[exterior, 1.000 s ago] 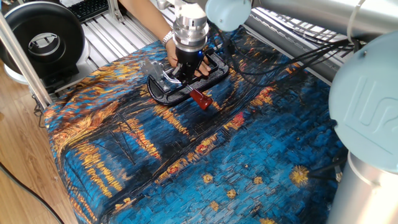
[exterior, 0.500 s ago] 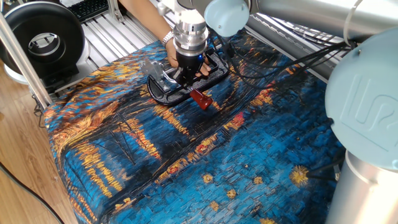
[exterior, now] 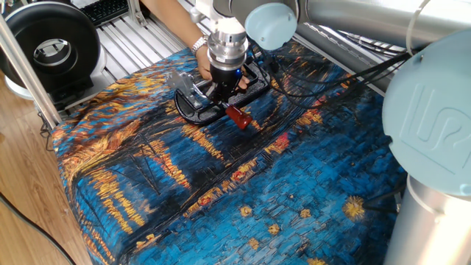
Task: Pull up the lever
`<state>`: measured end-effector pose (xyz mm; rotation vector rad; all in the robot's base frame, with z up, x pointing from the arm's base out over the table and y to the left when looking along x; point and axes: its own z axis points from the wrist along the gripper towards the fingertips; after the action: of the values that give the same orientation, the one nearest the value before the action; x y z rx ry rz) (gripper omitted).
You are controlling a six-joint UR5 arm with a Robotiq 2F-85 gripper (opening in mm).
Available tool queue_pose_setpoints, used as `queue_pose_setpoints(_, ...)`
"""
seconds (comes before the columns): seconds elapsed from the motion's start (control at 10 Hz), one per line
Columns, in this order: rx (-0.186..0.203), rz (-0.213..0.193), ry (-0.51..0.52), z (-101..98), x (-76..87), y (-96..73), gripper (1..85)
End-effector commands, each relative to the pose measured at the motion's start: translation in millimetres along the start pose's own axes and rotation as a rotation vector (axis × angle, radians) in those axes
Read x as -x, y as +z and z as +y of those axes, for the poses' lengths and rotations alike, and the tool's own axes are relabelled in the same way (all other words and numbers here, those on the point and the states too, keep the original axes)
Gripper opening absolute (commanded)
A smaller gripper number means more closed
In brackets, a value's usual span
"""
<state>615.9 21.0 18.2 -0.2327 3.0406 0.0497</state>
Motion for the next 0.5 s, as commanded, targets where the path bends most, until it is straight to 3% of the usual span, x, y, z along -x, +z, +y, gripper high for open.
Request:
queue_pose_setpoints(0.0, 0.037, 0.022, 0.016, 5.8, -0.9, -15.3, 15.7)
queue_pose_setpoints(0.2, 0.094, 0.038, 0.009, 8.6, 1.0, -25.7, 16.0)
queue_pose_setpoints(0.4, 0.080, 0.047, 0.014, 2.3, 2.0, -20.5, 17.0)
